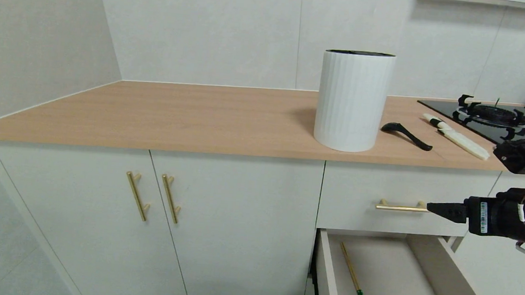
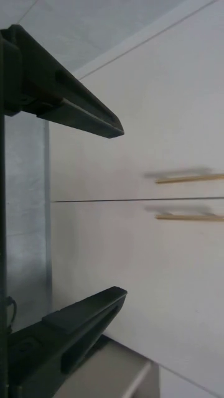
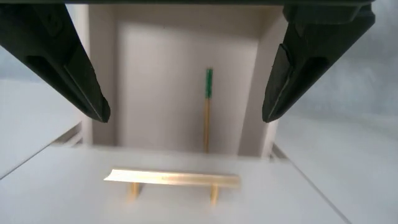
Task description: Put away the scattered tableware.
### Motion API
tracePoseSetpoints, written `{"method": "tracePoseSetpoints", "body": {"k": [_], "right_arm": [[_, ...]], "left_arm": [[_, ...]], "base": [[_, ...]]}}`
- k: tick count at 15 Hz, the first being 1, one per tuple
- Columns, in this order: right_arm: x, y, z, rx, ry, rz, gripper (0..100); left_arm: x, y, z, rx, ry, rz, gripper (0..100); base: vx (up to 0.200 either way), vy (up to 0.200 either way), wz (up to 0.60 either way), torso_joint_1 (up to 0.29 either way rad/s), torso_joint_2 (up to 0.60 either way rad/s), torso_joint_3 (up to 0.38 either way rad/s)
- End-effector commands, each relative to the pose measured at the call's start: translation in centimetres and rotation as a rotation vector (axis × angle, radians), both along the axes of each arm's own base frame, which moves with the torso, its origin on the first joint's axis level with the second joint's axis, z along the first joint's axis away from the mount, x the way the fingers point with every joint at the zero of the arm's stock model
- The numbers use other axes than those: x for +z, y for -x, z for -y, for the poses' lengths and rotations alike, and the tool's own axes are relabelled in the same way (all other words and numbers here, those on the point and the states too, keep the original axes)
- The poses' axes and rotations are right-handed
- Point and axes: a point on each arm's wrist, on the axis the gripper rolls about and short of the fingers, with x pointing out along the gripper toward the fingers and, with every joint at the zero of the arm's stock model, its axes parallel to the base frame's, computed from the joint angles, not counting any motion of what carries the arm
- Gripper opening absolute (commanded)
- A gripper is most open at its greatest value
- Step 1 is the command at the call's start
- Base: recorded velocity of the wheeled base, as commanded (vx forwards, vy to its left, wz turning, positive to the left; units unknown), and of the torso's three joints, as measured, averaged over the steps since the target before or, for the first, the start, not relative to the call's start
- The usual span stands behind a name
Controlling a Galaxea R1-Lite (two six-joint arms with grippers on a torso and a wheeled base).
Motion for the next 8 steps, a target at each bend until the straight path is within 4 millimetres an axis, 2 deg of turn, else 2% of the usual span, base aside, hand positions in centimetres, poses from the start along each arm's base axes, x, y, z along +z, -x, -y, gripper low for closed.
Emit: {"method": "tracePoseSetpoints", "body": {"k": [1, 8], "right_arm": [[-0.13, 0.02, -0.02, 0.001, 0.008, -0.003, 100], [-0.74, -0.06, -0.04, 0.014, 0.03, -0.023, 100]], "left_arm": [[0.0, 0.0, 0.0, -0.001, 0.0, 0.0, 100], [0.0, 0.0, 0.0, 0.001, -0.001, 0.0, 100]], "base": [[0.0, 0.0, 0.0, 0.154, -0.51, -0.29], [0.0, 0.0, 0.0, 0.187, -0.46, -0.286]]}}
